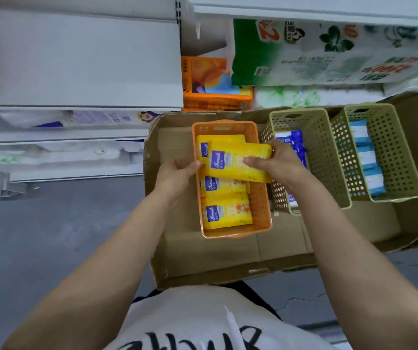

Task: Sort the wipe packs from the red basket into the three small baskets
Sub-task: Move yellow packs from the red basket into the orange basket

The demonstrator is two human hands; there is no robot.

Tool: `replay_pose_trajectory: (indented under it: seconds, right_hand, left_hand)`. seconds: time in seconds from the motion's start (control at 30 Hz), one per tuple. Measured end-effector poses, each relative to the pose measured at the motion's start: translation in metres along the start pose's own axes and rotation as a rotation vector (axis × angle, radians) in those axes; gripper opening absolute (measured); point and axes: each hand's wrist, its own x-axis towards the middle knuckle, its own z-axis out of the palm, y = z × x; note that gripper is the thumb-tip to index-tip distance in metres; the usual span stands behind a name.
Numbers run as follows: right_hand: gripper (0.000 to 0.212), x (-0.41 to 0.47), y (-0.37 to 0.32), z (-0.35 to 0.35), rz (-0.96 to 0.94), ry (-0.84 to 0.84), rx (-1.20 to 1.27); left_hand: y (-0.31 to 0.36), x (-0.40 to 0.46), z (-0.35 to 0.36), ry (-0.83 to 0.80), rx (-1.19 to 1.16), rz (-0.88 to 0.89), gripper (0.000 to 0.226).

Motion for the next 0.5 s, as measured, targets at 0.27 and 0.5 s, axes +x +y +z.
replay_pose_trajectory:
  seconds: [0.27, 0.5]
  right_hand:
    - [0.077, 0.006, 0.034, 0.042, 0.012, -0.096, -0.289]
    - [0.071, -0.004, 0.057, 0.071, -0.456, 0.153, -0.884]
  left_hand:
    - [-0.039, -0.025, 0.014, -0.049, -0.005, -0.041, 0.045]
    - [-0.048, -0.032, 0.019, -0.029, -0.042, -0.017, 0.049]
